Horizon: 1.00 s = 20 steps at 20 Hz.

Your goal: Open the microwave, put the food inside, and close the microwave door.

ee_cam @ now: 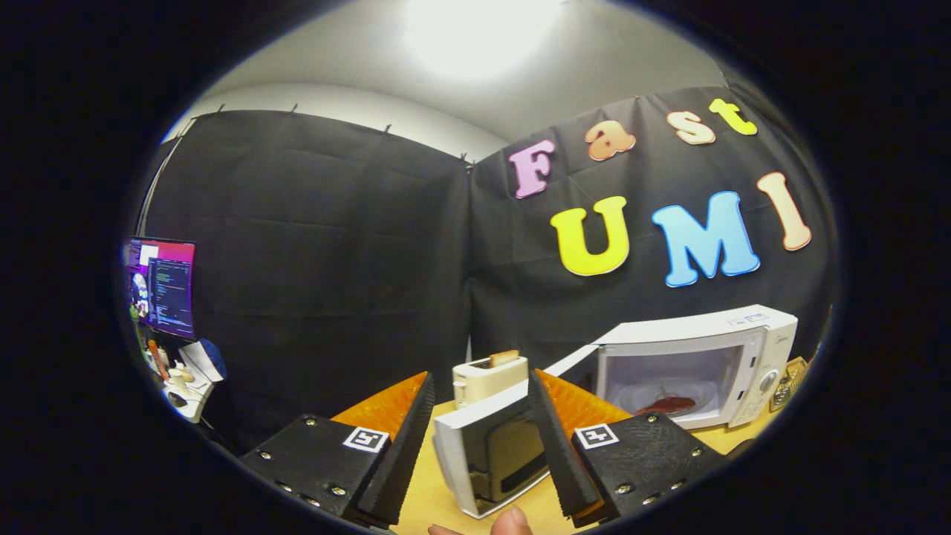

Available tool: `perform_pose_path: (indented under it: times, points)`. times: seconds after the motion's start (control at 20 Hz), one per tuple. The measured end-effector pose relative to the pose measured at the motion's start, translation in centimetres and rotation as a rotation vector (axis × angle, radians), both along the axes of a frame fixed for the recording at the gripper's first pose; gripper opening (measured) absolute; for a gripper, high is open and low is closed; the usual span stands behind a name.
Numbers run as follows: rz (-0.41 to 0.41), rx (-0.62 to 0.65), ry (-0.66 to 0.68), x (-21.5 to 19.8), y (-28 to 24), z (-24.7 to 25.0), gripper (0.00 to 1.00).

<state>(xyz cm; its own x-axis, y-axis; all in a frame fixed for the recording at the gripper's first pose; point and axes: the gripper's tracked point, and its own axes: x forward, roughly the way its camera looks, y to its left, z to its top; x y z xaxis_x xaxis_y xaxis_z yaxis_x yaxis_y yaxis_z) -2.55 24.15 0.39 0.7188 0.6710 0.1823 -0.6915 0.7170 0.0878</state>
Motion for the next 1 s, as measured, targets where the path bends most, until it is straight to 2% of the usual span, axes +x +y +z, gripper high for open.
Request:
perform_pose_path:
  times: [0.15, 0.25, 0.35, 0.45, 0.55, 0.7, 0.85, 1.0]
  points:
    - [0.098, -0.063, -0.008, -2.8, 3.9, -1.1, 0.78]
    - [0.121, -0.089, -0.011, -3.5, 6.3, -2.4, 0.78]
    - [0.130, -0.125, 0.028, -2.1, 9.4, -4.5, 0.78]
    - [0.091, -0.163, 0.051, -0.9, 11.4, -6.9, 0.78]
    - [0.018, -0.225, 0.060, 0.2, 12.0, -9.4, 0.78]
    - [-0.029, -0.264, 0.106, 1.1, 12.0, -12.8, 0.78]
    - [-0.015, -0.254, 0.131, 1.3, 11.1, -13.6, 0.77]
    - [-0.068, -0.248, 0.122, 1.2, 8.4, -13.3, 0.77]
